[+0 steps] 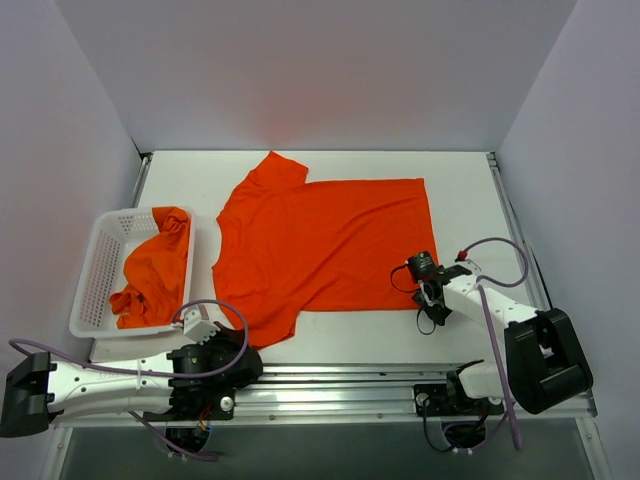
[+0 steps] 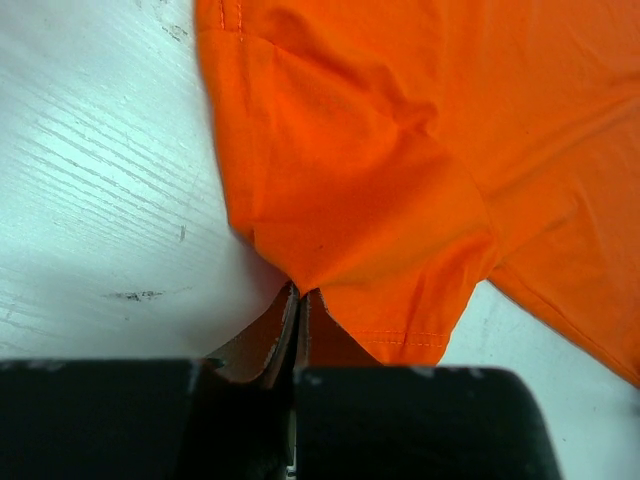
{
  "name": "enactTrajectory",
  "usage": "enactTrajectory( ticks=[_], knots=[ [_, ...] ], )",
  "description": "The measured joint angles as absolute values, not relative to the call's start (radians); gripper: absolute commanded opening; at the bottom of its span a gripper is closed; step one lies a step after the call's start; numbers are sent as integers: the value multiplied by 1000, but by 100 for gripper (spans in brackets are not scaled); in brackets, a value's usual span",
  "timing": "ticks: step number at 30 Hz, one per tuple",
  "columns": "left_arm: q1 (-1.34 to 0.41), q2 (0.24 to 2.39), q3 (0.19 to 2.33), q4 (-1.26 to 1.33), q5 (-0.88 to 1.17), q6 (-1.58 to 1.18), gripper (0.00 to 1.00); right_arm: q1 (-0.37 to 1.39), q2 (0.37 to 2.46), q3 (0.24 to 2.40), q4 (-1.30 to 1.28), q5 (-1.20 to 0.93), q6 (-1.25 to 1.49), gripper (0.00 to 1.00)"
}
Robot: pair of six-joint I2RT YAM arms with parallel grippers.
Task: Fold and stack the t-shirts
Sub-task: Fold the tshirt
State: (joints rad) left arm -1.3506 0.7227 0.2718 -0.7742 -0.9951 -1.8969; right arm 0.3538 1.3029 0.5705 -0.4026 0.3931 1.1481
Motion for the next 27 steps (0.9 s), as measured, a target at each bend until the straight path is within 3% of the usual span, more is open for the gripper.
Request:
enactTrajectory(
  ticks=[16,27],
  knots=[
    [-1346,724,272,-765,-1003,-1865,2,333,1265,578,-424,428,1175,42],
    [-1346,732,272,-759,-1010,-1854,2,276,1341,588,-408,445,1169,34]
  ],
)
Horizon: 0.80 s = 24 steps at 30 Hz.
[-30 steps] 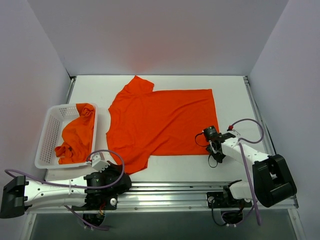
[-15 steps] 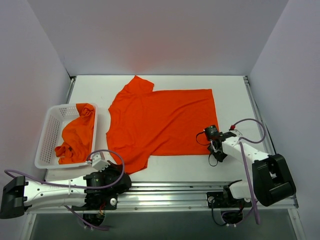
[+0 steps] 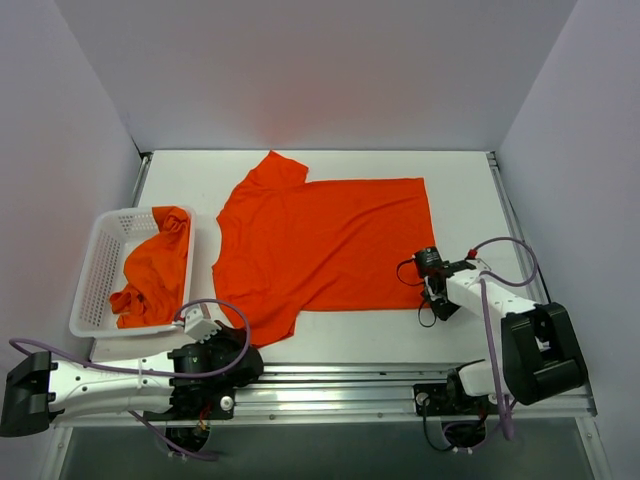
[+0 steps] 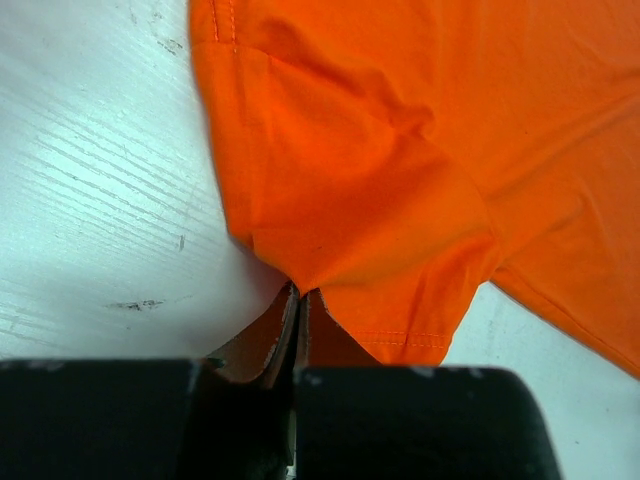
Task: Fold and stack the t-shirts
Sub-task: Fold the tshirt
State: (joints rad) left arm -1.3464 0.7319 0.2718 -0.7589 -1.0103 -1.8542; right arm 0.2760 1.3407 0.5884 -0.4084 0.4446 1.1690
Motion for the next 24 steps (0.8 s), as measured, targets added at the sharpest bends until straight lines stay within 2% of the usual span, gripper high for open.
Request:
enactTrajectory(
  ticks=[2,3,10,13,24],
  knots=[
    [-1346,727,272,-759,-1010,-1852,2,269,1345,590,-403,444,1162,31],
    [-1346,722,271,-758,-1010,-1851,2,266,1349,592,-400,445,1159,25],
    [-1346,714,271,-753,-1010,-1846,2,242,1399,626,-366,452,1135,12],
    [-1346,714,271,-751,-1010,-1846,2,225,1399,625,-347,450,1122,0],
    [-1346,715,295,-793,-1000,-1841,2,198,1313,570,-323,424,1103,0]
  ],
)
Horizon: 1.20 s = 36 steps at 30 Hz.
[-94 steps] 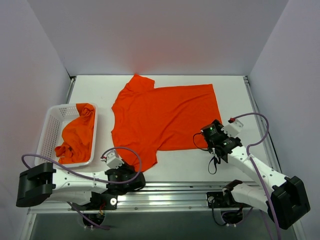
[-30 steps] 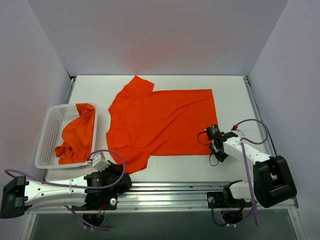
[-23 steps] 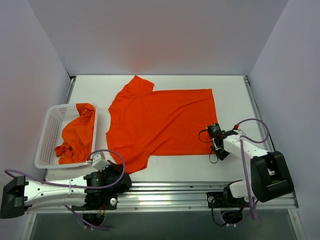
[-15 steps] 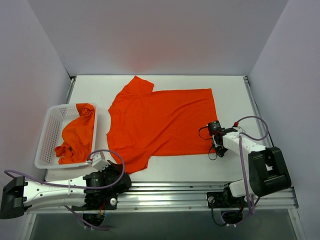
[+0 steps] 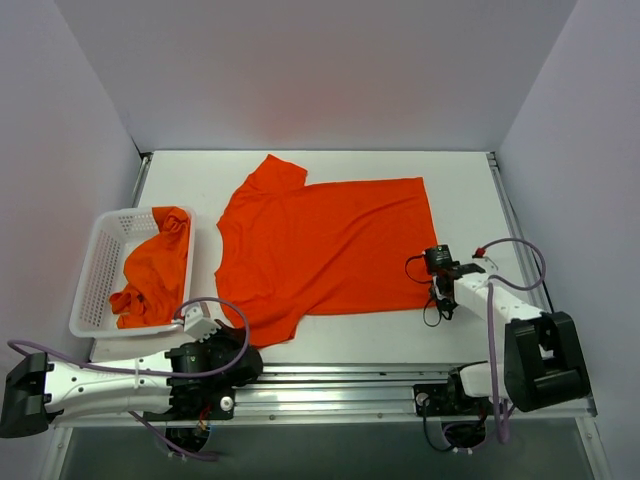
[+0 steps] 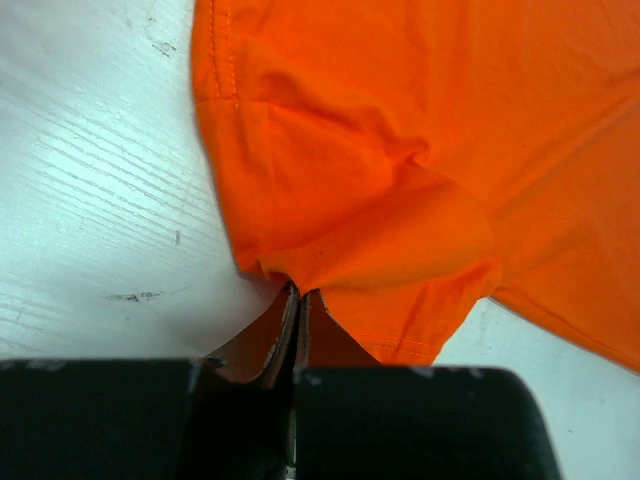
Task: Fold and stack the t-shirts
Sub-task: Fold the tshirt
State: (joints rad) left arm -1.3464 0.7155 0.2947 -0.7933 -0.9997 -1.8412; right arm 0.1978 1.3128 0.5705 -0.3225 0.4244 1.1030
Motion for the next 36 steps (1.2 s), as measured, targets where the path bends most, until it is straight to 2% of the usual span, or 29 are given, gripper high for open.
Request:
enactTrajectory(
  ticks=[12,24,29,36],
  knots=[
    [-1346,646,466,-969,-972,-1814,2,198,1095,530,-350,411,1120,0],
    [-1334,619,588,-1063,-1010,-1753,2,198,1024,554,-365,414,1102,0],
    [-1264,660,596,-968,-1006,-1609,2,198,1024,606,-358,419,1087,0],
    [-1002,824,596,-598,-833,-1232,2,198,1029,656,-310,425,1040,0]
  ],
)
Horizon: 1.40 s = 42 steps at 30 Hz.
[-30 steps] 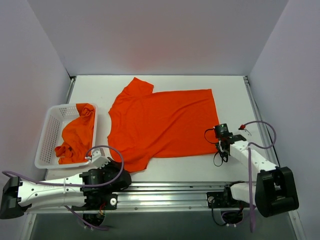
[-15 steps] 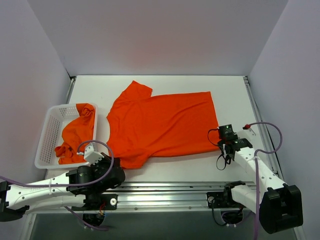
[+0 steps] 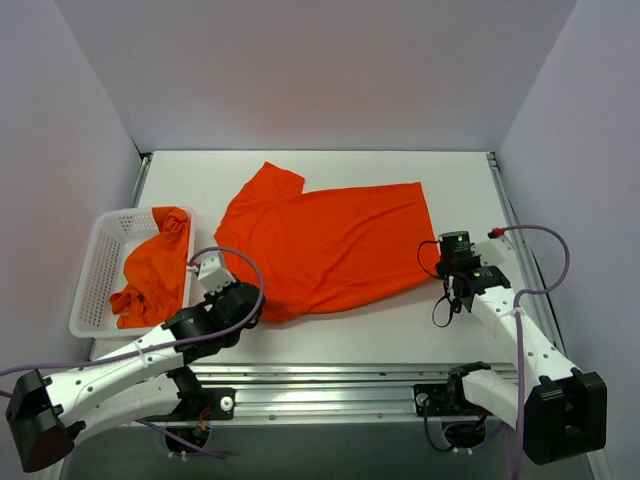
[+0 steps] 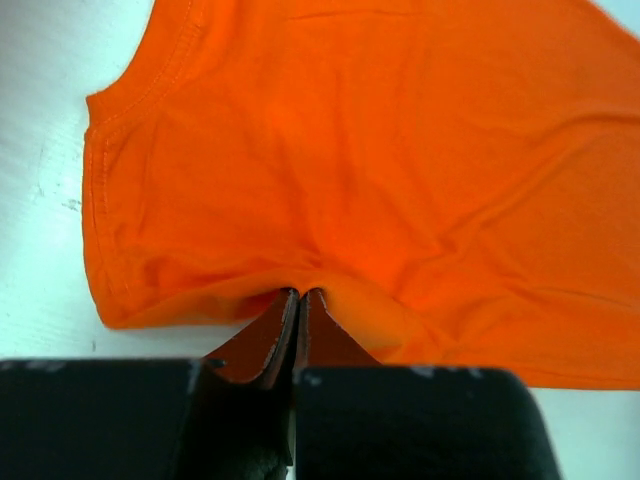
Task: Fold and stack the t-shirts
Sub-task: Fold the tshirt
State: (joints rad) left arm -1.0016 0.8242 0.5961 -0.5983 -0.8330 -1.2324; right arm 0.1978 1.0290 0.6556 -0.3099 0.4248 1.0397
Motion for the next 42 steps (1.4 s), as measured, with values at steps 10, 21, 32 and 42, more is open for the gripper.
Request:
enactTrajectory(
  ticks=[10,21,32,42],
  knots=[
    [-769,1047,607,-369,-640,-1010,2,197,1164,699,-231,434,999,0],
    [-543,1178,684,-249,-482,-933,2,188,1407,865,-177,447,993,0],
    [-398,1388,726,-128,-376,-910,2,175,1679,1033,-137,464,998,0],
    [-313,1649,840,-6,-277,-884,2,165,1848,1071,-122,468,1020,0]
  ],
)
